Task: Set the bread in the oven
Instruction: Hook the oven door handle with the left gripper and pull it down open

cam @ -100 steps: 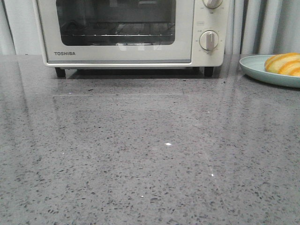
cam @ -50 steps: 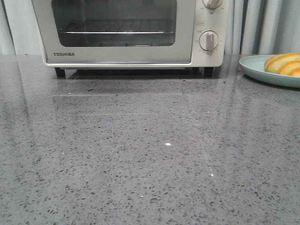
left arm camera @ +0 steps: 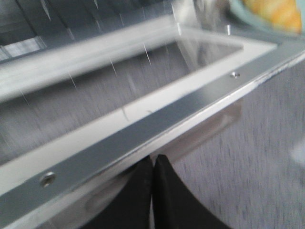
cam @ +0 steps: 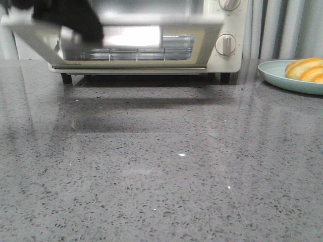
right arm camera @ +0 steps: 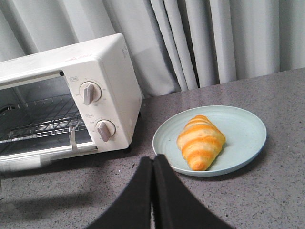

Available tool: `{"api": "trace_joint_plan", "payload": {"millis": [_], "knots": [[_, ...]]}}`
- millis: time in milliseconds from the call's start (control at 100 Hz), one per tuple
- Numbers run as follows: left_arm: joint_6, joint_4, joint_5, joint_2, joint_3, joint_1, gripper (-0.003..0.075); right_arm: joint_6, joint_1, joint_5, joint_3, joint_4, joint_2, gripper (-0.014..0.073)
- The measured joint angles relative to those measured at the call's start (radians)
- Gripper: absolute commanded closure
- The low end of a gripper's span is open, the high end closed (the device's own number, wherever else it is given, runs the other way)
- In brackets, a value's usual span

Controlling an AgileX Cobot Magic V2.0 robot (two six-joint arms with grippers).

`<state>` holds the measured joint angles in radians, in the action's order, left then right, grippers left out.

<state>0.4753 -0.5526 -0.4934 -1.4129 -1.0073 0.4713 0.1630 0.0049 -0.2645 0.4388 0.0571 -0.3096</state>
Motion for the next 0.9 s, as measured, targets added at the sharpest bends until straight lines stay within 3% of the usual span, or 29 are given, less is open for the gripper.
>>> {"api": "trace_joint_plan", "payload": {"millis": [540,730,900], "knots": [[0.000,0.032,-0.037,-0.033,0.071,0.008,0.0742,0.000,0.000,0.001,0.019,0.006,-0.007,0.0661],[0.000,0.031,-0.081,0.051,0.071,0.008,0.0742,-0.013,0.001,-0.012,0.150,-0.030,-0.093,0.0661],[0.000,0.018,-0.087,0.225,0.071,0.008,0.0742,-0.015,0.001,-0.165,0.350,-0.057,-0.337,0.0659]]}}
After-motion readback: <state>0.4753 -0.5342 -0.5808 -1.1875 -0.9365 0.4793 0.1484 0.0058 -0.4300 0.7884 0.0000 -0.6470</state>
